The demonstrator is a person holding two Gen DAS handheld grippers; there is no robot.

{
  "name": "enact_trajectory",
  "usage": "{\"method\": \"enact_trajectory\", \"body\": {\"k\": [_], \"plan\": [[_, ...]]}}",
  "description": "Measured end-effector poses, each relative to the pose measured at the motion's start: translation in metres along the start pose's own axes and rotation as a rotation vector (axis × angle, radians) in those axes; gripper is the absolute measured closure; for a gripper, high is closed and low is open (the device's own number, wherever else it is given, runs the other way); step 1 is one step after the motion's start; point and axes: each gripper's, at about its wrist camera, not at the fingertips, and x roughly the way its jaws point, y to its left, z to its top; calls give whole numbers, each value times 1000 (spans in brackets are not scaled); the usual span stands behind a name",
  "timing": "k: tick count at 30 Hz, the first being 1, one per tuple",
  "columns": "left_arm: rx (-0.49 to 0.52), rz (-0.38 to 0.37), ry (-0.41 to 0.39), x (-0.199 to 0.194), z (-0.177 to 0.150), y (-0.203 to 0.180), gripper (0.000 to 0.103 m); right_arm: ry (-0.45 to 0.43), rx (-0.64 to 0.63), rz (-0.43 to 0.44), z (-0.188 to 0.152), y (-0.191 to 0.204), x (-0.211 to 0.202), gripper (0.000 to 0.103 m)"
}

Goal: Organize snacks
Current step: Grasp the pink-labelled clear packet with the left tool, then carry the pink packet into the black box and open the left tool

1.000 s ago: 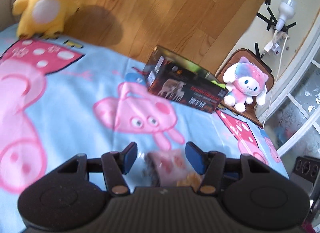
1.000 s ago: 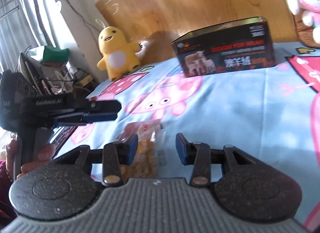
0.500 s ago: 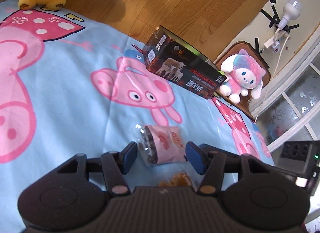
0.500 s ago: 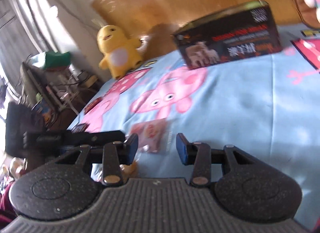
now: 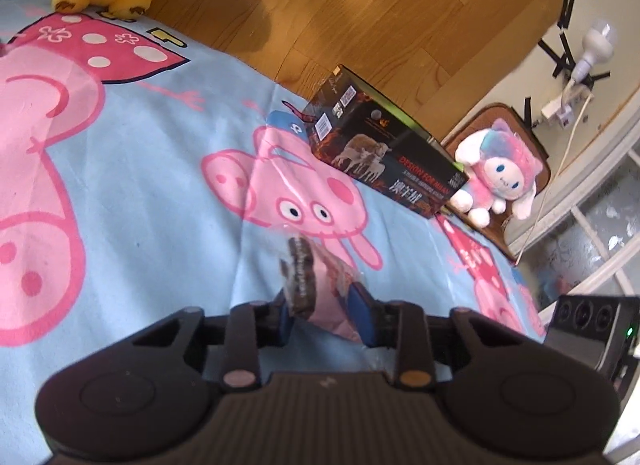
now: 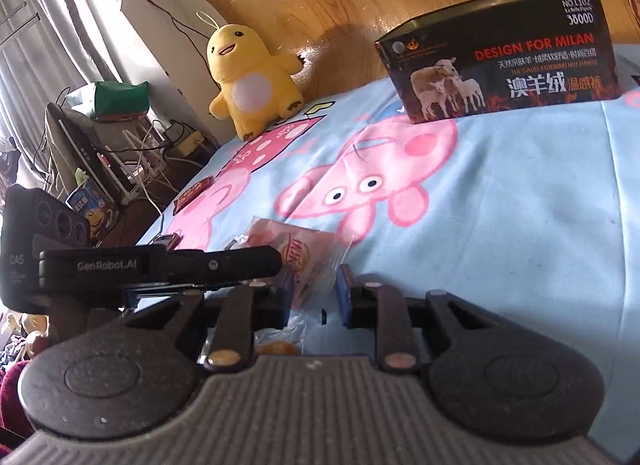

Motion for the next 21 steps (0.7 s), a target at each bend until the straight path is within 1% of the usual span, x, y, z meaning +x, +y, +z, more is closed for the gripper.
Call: {"method": "enact_trajectory", "body": {"k": [3, 4, 5, 8, 10, 12, 13, 15, 17, 18, 19, 21], "plan": [[-25, -41, -22, -4, 8, 0, 80, -27, 12, 23, 1, -1, -5, 75], [-35, -60, -26, -5, 10, 1, 80, -42, 24, 36, 2, -3, -8, 71], [-44, -78, -31, -6, 12, 1, 80, -55, 46, 53, 3, -6, -10, 63], [-75, -144, -35, -9, 16, 3, 81, -76, 119, 101, 7, -17, -14, 52], [-99, -200, -36, -11, 16, 4, 82, -73, 190, 145, 9, -27, -14, 48], [-102, -228, -46, -14, 17, 3, 82, -70, 259, 207, 9, -35, -14, 48], [-96, -235, -50, -14, 17, 1, 82, -65, 288, 242, 9, -37, -14, 48], [-87, -245, -52, -15, 17, -2, 82, -56, 312, 300, 9, -38, -14, 62], [-62, -235, -63, -15, 18, -6, 82, -73, 277, 279, 10, -31, -20, 74], [-50, -228, -63, -15, 19, -8, 82, -86, 257, 271, 11, -29, -23, 76], [-34, -221, -64, -14, 20, -10, 82, -103, 239, 264, 11, -27, -27, 80], [8, -212, -69, -13, 23, -17, 81, -138, 188, 239, 13, -22, -34, 81]]}}
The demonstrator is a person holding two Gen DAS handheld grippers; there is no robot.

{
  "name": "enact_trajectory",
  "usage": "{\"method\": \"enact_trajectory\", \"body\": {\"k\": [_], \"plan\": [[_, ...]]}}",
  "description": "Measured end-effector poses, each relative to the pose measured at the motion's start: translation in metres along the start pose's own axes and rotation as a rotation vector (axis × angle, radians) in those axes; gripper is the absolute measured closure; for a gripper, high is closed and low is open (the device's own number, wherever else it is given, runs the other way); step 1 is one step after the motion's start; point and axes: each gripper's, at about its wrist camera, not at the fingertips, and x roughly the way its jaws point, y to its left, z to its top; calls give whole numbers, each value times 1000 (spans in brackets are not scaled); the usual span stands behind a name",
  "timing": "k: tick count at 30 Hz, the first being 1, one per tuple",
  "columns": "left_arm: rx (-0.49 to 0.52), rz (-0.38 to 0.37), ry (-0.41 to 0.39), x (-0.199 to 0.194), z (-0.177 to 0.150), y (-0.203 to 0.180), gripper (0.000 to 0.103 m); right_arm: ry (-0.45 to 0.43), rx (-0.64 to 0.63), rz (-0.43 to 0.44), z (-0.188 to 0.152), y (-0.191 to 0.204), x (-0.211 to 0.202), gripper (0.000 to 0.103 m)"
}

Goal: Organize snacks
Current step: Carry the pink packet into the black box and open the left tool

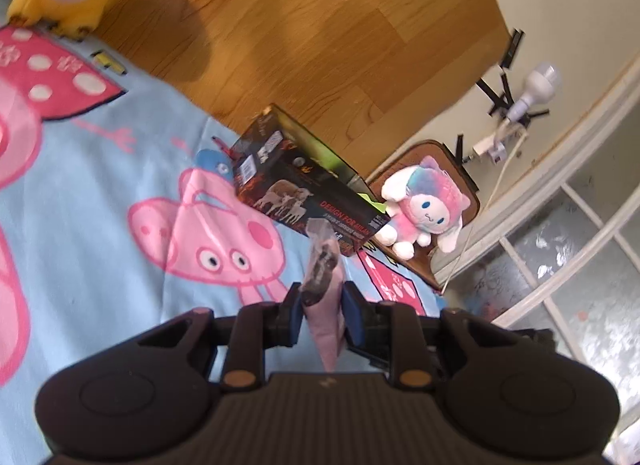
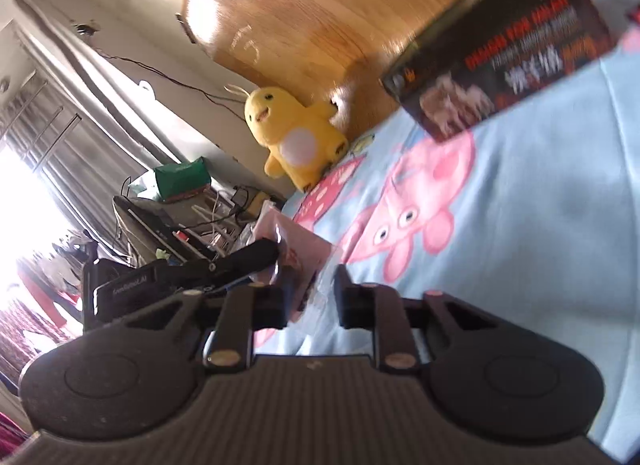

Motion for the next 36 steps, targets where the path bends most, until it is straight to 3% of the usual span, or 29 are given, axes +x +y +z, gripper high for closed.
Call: {"method": "enact_trajectory", "body": {"k": [4, 10, 13, 21, 25, 28, 33, 36], "plan": [[143, 34, -21, 6, 4, -27, 81, -62, -82, -41, 2, 5, -5, 82], [357, 97, -55, 21, 5, -67, 80, -136, -88, -69, 13, -7, -15, 82], [410, 102, -56, 31, 9, -77, 79, -163, -84, -83, 19, -10, -18, 82], [434, 62, -58, 83, 65, -82, 76, -216, -160, -175, 77, -16, -10, 82], [432, 80, -72, 123, 92, -86, 72, -258, -159, -220, 111, -33, 4, 82], [401, 139, -76, 151, 107, -79, 65, -268, -166, -280, 127, -44, 22, 78], [300, 319, -84, 169, 115, -50, 58, -290, -194, -374, 125, -50, 34, 74], [253, 277, -82, 159, 115, -37, 59, -307, -180, -360, 117, -50, 24, 74]]}}
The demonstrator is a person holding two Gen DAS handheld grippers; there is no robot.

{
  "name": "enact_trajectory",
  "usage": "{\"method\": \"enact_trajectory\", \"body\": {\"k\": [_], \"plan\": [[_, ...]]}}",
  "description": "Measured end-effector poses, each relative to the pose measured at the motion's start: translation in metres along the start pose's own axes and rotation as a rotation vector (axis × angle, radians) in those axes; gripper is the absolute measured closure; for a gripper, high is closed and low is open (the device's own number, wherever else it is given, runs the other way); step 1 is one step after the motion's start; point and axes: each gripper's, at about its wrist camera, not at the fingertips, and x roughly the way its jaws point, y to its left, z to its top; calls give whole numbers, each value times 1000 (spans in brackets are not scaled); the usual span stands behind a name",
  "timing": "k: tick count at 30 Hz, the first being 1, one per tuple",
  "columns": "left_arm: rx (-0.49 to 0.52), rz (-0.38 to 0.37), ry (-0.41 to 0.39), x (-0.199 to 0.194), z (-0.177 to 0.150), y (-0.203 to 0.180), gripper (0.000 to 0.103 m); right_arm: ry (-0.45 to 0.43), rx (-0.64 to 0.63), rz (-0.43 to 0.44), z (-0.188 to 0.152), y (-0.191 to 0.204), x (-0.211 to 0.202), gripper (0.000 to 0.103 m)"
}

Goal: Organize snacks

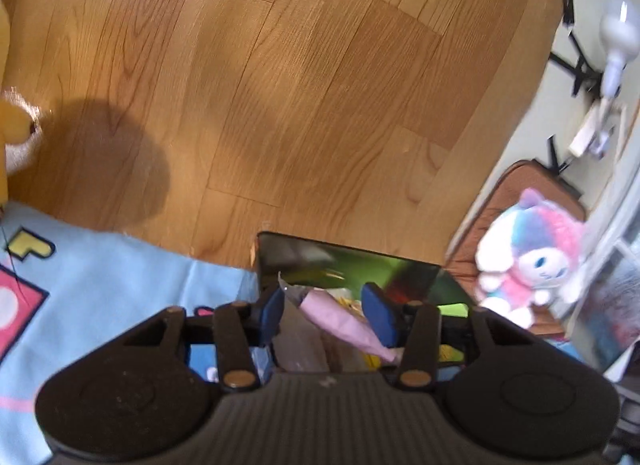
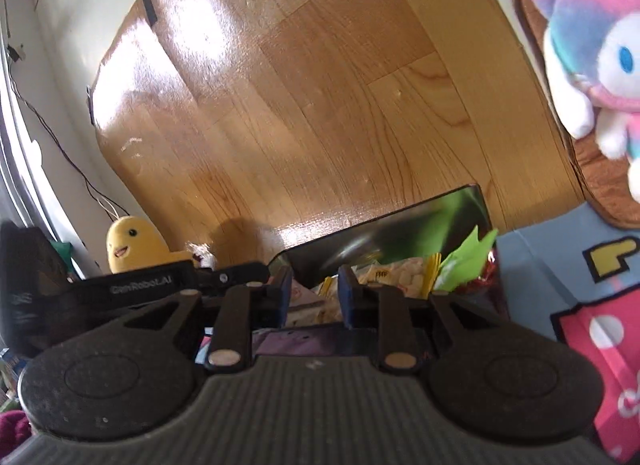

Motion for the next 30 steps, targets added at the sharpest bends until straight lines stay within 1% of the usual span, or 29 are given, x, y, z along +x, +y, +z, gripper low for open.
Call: {"method": "enact_trajectory", "body": {"k": [1, 5, 9, 13, 16, 19, 21, 25, 27, 30], "plan": [[5, 4, -4, -4, -1, -1, 59, -1, 0, 2, -1, 1, -5, 74], [37, 23, -26, -19, -5, -9, 50, 2, 9, 19, -5, 12, -22, 74], [39, 51, -33, -33, -5, -10, 50, 13, 1, 39, -17, 25, -38, 74], [-12, 68, -14, -38, 0, -4, 50, 42, -38, 43, -12, 41, -30, 74], [-48, 32, -20, -55, -4, 0, 50, 62, -24, 47, -8, 46, -24, 74], [-15, 32, -6, -79, -21, 1, 50, 86, -12, 77, -16, 49, -31, 74], [4, 21, 47, -91, -39, 4, 50, 148, -8, 97, -28, 51, -36, 74], [1, -18, 158, -116, -82, 19, 50, 321, 5, 157, -63, 49, -52, 72], [-18, -36, 187, -132, -101, 28, 50, 387, 5, 176, -79, 47, -60, 69], [-57, -46, 191, -158, -121, 38, 50, 448, 20, 213, -99, 45, -75, 69]]}}
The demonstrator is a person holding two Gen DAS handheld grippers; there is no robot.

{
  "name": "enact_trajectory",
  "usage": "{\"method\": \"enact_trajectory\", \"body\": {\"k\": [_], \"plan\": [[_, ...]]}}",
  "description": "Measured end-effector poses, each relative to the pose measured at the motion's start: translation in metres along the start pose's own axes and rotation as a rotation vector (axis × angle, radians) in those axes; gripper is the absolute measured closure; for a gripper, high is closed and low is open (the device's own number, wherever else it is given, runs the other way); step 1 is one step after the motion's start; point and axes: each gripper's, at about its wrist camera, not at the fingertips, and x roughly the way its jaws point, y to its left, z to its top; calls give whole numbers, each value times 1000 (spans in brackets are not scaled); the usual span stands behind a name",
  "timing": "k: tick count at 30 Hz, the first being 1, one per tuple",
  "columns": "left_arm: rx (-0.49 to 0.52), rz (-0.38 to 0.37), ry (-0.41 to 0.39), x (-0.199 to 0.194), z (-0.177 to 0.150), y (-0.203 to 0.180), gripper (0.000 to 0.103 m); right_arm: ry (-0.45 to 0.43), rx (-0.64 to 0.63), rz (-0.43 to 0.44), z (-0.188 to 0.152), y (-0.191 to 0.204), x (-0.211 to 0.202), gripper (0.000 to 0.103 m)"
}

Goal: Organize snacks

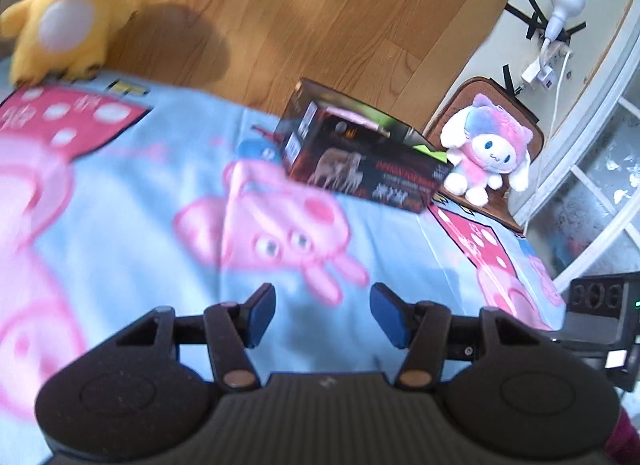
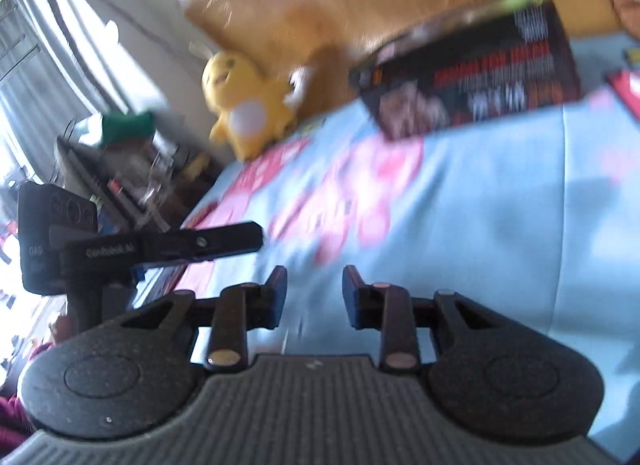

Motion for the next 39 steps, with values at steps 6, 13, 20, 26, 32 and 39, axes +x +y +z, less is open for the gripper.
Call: {"method": "enact_trajectory", "body": {"k": [6, 13, 20, 26, 32, 39], "plan": [[-21, -21, -10, -41, -34, 1, 49, 25, -3, 27, -25, 7, -11, 67], [23, -50, 70, -44, -74, -12, 50, 24, 32, 36, -23, 5, -4, 67], [80, 5, 42, -44, -84, -20, 50, 105, 137, 196, -30, 3, -3, 65], [51, -24, 33, -47, -83, -13, 49, 99, 76, 127, -34, 15, -1, 88], [-34, -28, 14, -44, -69, 4, 29, -10, 121, 117, -29, 0, -17, 93], [-57, -145, 51, -8, -53, -9, 25, -122, 286, 209, -31, -37, -41, 95]]}}
